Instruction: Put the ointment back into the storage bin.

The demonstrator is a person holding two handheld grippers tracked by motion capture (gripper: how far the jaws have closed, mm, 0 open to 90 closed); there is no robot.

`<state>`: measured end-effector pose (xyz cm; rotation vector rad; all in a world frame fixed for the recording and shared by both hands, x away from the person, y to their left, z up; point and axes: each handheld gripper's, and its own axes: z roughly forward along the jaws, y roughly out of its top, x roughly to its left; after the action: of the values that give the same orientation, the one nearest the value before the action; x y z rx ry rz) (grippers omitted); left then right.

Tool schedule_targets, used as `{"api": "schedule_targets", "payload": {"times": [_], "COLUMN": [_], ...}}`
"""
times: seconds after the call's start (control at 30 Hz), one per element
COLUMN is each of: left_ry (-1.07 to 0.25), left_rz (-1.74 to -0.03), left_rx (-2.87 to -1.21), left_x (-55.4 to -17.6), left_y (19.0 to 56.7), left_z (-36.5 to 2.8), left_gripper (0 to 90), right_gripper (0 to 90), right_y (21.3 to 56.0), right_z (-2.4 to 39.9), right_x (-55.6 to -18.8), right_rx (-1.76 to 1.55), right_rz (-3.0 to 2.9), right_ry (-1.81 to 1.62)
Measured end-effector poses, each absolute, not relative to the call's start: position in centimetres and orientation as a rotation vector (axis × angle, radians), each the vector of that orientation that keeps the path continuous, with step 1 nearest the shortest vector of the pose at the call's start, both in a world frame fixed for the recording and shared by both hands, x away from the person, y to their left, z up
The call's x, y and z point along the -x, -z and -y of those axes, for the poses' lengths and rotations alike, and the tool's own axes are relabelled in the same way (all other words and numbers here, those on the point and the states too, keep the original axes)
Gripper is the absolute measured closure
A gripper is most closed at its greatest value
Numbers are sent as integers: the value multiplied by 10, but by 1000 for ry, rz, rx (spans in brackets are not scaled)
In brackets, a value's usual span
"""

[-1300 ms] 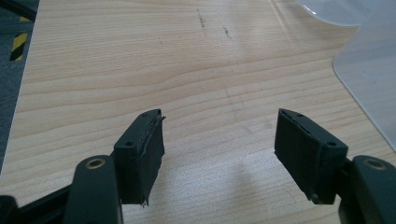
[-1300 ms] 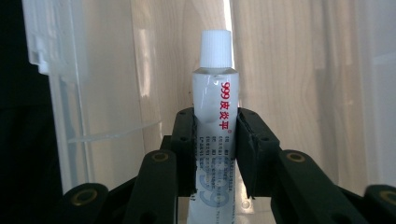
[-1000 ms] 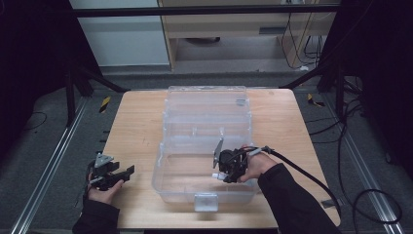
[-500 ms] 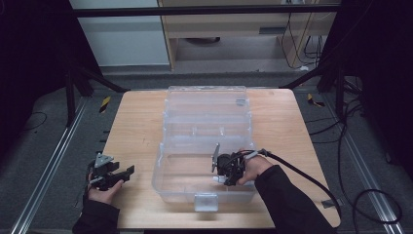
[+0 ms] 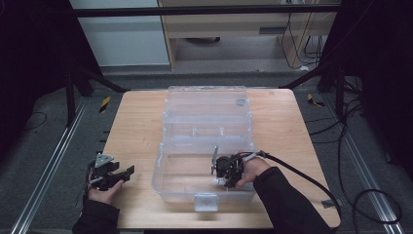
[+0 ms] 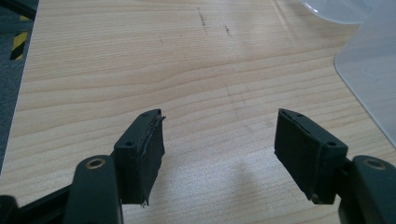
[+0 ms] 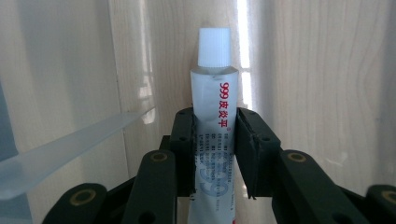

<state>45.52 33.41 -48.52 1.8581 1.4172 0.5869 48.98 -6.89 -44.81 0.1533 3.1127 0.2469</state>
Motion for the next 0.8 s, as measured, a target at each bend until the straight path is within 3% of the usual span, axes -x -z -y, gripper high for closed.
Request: {"api": "schedule_targets", "payload": {"times": [0.47, 0.8], "left_ry": [-583, -586], "left_rz": [-1417, -1418], "left_rx": [-1859, -1859], "left_x": [-455, -455], "left_y": [485, 485], "left_z": [-334, -334], "left_gripper": [324, 323], "right_gripper": [652, 527], "right_y": [438, 407], "right_z": [74, 96], "right_x": [-489, -481], "right_rx": [-191, -407], "right_rz": [-3090, -2976], "right_ry": [-301, -527]}}
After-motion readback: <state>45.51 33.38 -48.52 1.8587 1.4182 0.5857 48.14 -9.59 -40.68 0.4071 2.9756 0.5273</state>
